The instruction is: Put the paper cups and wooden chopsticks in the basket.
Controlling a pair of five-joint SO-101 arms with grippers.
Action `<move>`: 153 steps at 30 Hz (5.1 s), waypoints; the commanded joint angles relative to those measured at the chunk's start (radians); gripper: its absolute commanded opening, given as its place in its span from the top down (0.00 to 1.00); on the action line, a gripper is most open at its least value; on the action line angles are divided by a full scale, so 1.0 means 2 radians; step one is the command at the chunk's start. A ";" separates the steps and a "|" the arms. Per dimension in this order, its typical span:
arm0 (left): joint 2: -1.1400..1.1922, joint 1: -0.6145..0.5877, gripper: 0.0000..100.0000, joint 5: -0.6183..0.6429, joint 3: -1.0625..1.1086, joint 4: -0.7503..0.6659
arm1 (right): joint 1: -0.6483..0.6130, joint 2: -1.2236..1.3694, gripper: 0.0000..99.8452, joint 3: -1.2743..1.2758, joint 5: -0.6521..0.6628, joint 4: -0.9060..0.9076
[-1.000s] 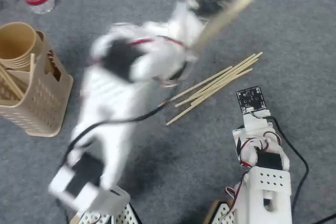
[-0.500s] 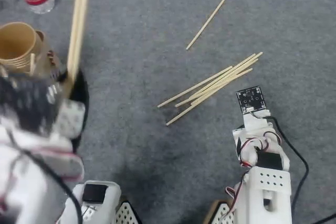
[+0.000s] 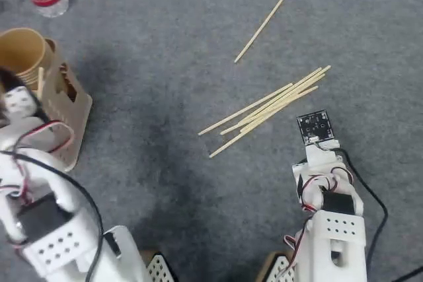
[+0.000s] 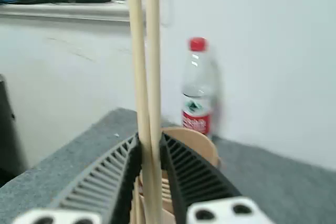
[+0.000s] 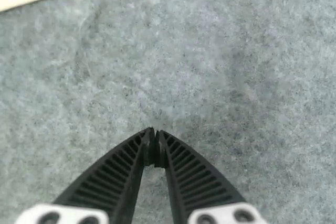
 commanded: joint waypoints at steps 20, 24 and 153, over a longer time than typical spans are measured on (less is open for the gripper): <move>0.003 -0.041 0.82 -0.031 0.255 -0.382 | -0.019 -0.007 0.99 0.002 0.007 -0.011; 0.002 -0.041 0.82 -0.032 0.255 -0.382 | -0.023 -0.007 0.99 0.002 0.009 -0.010; 0.741 0.220 0.99 0.160 -0.338 0.196 | -0.124 1.326 0.99 -1.540 0.067 -0.158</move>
